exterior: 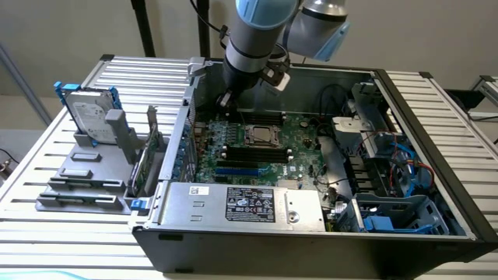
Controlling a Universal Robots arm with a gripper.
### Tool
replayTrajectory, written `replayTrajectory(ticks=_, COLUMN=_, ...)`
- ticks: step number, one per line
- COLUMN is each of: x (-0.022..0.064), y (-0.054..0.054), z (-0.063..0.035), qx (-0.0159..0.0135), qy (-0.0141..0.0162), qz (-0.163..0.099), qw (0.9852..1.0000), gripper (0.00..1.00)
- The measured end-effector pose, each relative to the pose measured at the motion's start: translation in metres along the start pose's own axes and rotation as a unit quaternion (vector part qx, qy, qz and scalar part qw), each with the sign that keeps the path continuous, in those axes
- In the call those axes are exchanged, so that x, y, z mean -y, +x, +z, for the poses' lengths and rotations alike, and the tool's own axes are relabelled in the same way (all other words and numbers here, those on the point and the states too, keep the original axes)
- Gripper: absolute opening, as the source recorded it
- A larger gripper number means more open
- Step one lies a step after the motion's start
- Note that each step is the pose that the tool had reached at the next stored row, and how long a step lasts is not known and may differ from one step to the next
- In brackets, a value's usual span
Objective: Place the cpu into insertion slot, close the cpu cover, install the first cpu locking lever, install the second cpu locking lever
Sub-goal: 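Install the first cpu locking lever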
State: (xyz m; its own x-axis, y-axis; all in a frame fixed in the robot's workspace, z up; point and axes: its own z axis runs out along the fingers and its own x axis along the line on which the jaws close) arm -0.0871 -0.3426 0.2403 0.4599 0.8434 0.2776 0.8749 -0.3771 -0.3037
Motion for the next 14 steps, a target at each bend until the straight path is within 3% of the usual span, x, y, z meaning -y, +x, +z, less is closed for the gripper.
replayTrajectory(ticks=14, x=-0.0178, y=0.002, z=-0.0022, qx=-0.0047, qy=-0.0017, qz=0.008, qw=1.0000, gripper=0.11)
